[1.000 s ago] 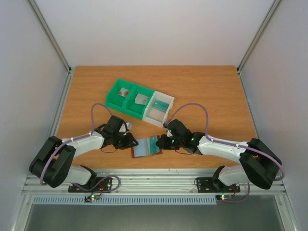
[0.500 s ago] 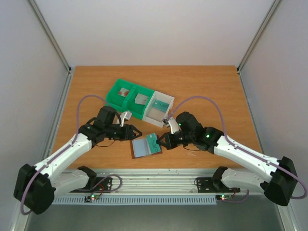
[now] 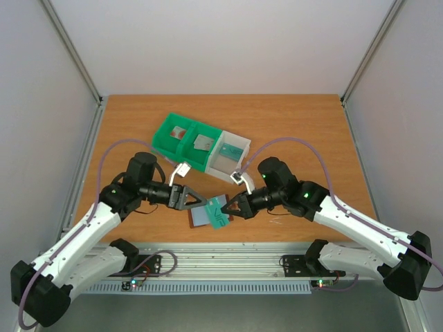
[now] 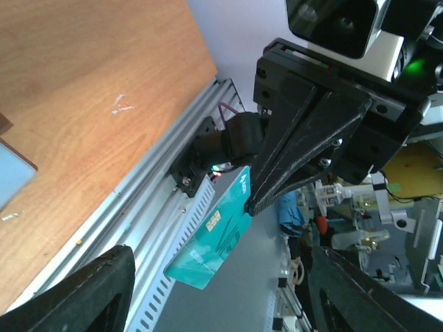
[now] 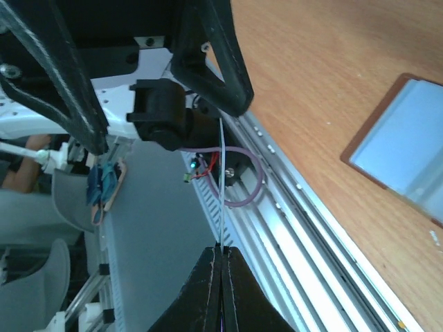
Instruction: Take the credit cards out of the card holder
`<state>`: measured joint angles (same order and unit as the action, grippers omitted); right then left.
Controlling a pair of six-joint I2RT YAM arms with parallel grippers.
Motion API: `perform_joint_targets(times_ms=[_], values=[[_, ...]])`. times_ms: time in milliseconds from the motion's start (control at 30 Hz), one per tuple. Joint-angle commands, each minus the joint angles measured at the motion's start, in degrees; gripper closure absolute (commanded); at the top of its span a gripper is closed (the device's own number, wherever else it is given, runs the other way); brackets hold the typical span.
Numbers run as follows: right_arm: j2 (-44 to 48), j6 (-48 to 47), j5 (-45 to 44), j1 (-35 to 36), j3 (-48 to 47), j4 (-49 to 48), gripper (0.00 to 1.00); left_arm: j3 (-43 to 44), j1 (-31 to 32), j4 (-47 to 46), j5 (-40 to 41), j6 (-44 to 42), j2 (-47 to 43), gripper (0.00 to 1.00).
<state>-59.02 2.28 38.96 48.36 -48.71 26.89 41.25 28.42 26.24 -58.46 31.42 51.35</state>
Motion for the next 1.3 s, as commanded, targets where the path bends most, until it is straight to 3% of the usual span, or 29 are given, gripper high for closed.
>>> perform_joint_targets(times_ms=[0, 233, 633, 733, 867, 967, 1200, 1267], values=[[0.69, 0.49, 4.87, -0.29, -1.43, -3.28, 0.99, 1.67, 0.23, 0.8, -5.43, -2.21, 0.16, 0.32], [0.46, 1.55, 6.3, -0.28, -0.81, -5.19, 0.99, 1.98, 0.23, 1.28, -6.1, -3.58, 1.3, 0.43], [1.01, 2.54, 4.95, -0.28, -0.58, -5.59, 0.99, 1.45, 0.23, -2.1, -9.02, -1.81, 1.52, 0.99], [1.87, 2.85, 2.75, -0.28, -0.6, -4.94, 0.98, 1.17, 0.23, -3.47, -9.1, -0.86, 1.0, 1.0], [3.68, 4.17, -2.84, -0.28, -0.45, -3.61, 0.89, 1.3, 0.23, -4.56, -6.77, 0.58, 0.14, 1.0], [5.25, 7.06, -8.53, -0.28, 0.19, -3.24, 0.76, 0.93, 0.23, -7.35, -2.6, 2.82, -0.89, 0.99], [9.21, 17.51, -15.4, -0.25, 4.06, -9.58, 0.44, -3.85, 0.22, -21.1, 7.14, 16.6, -3.74, 1.0], [9.69, 19.73, -17.48, -0.28, 4.82, -10.48, 0.39, -3.82, 0.23, -21.9, 9.58, 18.49, -4.01, 1.0]])
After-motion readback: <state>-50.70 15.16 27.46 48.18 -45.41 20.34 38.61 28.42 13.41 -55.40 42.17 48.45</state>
